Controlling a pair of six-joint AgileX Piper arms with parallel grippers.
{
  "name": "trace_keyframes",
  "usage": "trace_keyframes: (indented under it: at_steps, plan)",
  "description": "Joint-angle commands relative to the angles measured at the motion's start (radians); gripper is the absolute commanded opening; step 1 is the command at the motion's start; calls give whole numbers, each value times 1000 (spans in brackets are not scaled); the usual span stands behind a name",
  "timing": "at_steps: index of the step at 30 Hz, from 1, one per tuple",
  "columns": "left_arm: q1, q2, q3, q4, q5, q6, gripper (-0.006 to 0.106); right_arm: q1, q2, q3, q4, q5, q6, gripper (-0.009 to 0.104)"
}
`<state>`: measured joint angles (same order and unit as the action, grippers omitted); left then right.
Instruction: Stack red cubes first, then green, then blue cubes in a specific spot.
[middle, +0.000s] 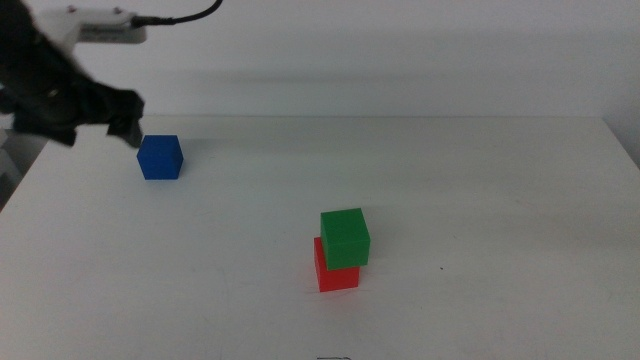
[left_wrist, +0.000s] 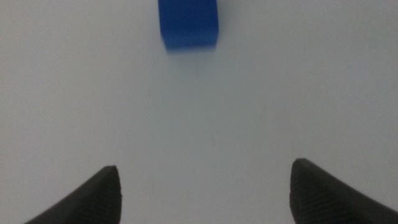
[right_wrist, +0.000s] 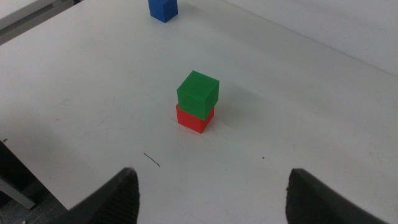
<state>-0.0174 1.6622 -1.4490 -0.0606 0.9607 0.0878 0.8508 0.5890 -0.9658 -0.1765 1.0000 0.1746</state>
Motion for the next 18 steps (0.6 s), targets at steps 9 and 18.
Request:
trace_keyframes:
  at_steps: [9,18]
  plan:
    - [-2,359,-450,-11,-4,42,91,2,6,-22,-24,-68,-15,60]
    - [-2,604,-671,-12,-10,42,91,2,6,-22,-24,-68,-15,60]
